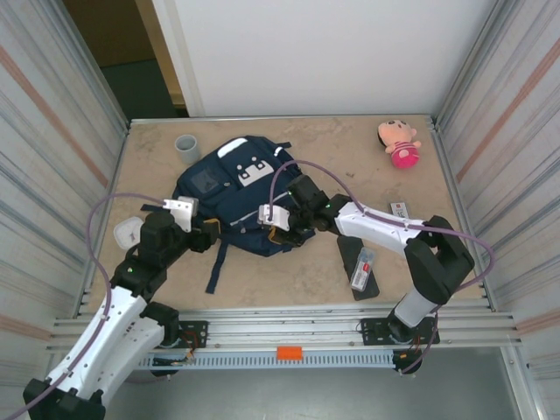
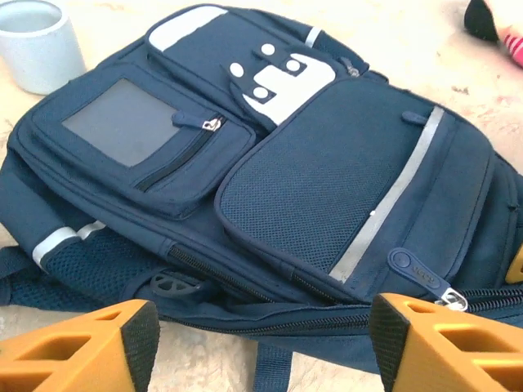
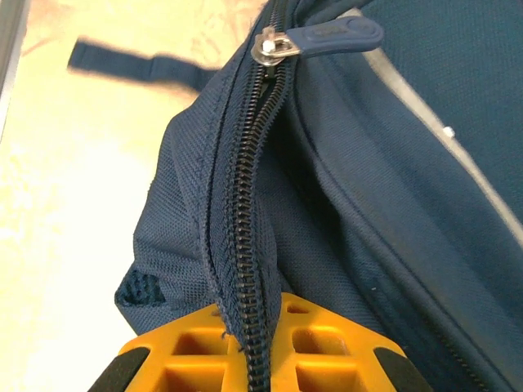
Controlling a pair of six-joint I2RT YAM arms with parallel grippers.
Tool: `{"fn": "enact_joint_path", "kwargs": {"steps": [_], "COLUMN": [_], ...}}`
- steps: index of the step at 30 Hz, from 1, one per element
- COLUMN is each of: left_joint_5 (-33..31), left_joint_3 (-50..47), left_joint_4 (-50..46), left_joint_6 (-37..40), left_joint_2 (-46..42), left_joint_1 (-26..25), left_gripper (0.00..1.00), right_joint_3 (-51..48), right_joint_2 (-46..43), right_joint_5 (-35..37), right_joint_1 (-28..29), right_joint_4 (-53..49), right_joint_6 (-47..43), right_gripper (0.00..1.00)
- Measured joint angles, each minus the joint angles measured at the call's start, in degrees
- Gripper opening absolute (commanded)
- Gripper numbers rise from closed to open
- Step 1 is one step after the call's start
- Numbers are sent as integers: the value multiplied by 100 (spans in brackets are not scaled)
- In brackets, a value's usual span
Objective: Pack books, pencil case, and school supplies into a backpack
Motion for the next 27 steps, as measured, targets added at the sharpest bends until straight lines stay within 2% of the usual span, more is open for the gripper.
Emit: {"fn": "enact_joint_path", "kwargs": {"steps": [2, 5, 6, 8, 12, 15, 20, 23, 27], "left_joint_5": [55, 291, 431, 750, 1198, 1141, 975, 1047, 1130], "left_joint_3": [13, 157, 267, 555, 1069, 1104, 994, 789, 610], "left_joint_4": [-133, -417, -560, -872, -1408, -1561, -1368, -1169, -1003], "left_joint_6": [289, 962, 1259, 1908, 3167, 3644, 3633, 3460, 3263], "left_joint_2": [33, 177, 251, 411, 680, 719, 566, 356, 203], "left_joint_1": [0, 0, 0, 0, 0, 7, 341, 627, 859], "left_gripper": [71, 70, 70, 70, 71, 72, 72, 72, 72], "right_joint_3": [-138, -343, -361, -339, 70, 560, 1241, 1287, 1211], "right_joint_2": [-4, -74, -138, -306, -603, -649, -341, -81, 236], "right_joint_5": [20, 114, 118, 79, -26, 197, 881, 881, 660], "right_joint_1": [26, 44, 20, -55, -151, 7, 730, 1043, 1069], "right_joint_4": [-11, -162, -337, -603, -1012, -949, -876, -833, -826], "right_joint_6": [-153, -380, -402, -332, 660, 2232, 4988, 6321, 7587], "right_gripper": [15, 49, 56, 63, 65, 64, 61, 59, 54]}}
